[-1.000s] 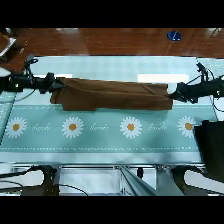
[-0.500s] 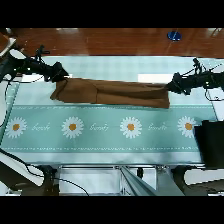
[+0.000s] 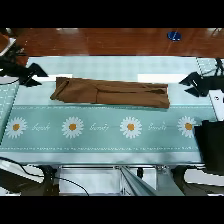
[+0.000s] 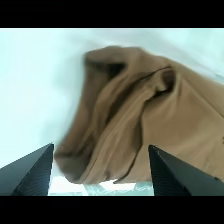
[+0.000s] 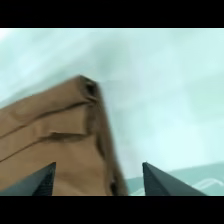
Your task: Fold the shirts.
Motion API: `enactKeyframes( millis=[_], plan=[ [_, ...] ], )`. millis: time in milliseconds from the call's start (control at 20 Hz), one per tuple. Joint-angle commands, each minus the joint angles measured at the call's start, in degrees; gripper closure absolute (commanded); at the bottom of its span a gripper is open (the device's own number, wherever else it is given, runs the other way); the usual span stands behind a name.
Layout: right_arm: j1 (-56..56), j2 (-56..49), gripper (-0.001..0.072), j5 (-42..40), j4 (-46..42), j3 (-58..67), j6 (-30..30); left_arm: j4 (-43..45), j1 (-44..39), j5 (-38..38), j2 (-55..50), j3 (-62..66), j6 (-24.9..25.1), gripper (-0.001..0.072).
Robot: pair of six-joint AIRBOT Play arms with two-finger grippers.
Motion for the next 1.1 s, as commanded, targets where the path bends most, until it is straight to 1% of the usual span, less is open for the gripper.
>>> enactKeyframes(
  millis=[0,100,150,250,300,450,500,550,600,650,700,750,850,900,950,1050],
  plan=[
    [-1.0,0.7,0.0089,-5.0,0.7,-8.1,1.1,-6.4,1.7,12.5,12.5,-17.9,4.5,0.0007],
    [0.8,-2.6,0.0089,-4.4,3.9,-8.3,-0.6,-13.1,-1.2,20.6,20.3,-30.3,10.1,0.0006],
    [1.9,-3.8,0.0089,-4.4,6.0,-8.3,-1.8,-15.1,-2.9,22.4,22.8,-34.2,12.0,0.0007],
    [4.4,-6.3,0.0089,-4.5,10.3,-8.3,-3.8,-19.1,-6.8,22.2,25.3,-38.0,18.3,0.0007],
    [5.6,-7.6,0.0089,-4.5,11.8,-8.0,-4.3,-20.3,-9.0,21.2,25.5,-38.2,20.2,0.0007],
    [9.6,-11.1,0.0102,-3.6,12.7,-4.9,-4.4,-21.1,-14.9,22.2,25.4,-38.2,20.5,0.0007],
    [10.6,-11.9,0.0192,-3.0,12.7,-3.3,-4.2,-21.1,-16.3,22.7,25.3,-38.2,20.5,0.0007],
    [11.2,-12.0,0.0465,-2.1,12.8,-1.7,-4.0,-21.1,-17.7,22.7,25.3,-38.2,20.5,0.0009],
    [11.3,-11.6,0.0685,-0.6,13.1,-0.2,-4.0,-21.1,-18.6,22.7,25.3,-38.2,20.5,0.0013],
    [11.0,-10.5,0.0689,1.7,12.7,1.4,-4.0,-21.1,-19.2,22.3,25.3,-38.2,20.5,0.0139],
    [10.3,-8.1,0.0690,4.2,11.3,2.4,-4.2,-21.1,-19.6,21.1,25.3,-38.2,20.5,0.0530],
    [9.5,-4.8,0.0690,6.0,8.8,2.4,-4.2,-21.5,-20.0,19.8,25.3,-38.2,20.5,0.0669],
    [8.3,4.5,0.0689,10.6,0.2,1.0,-2.8,-24.7,-21.6,17.7,25.3,-38.2,20.6,0.0677],
    [8.2,11.1,0.0690,11.4,-3.6,-1.5,-2.4,-27.3,-23.3,18.8,25.3,-38.2,20.6,0.0678],
    [8.2,17.9,0.0689,11.5,-6.1,-4.5,-1.4,-30.0,-26.3,21.3,25.2,-38.2,20.6,0.0678],
    [8.2,32.3,0.0690,12.0,-7.4,-10.8,-0.3,-29.4,-35.1,26.5,24.7,-36.5,20.5,0.0680]
  ],
)
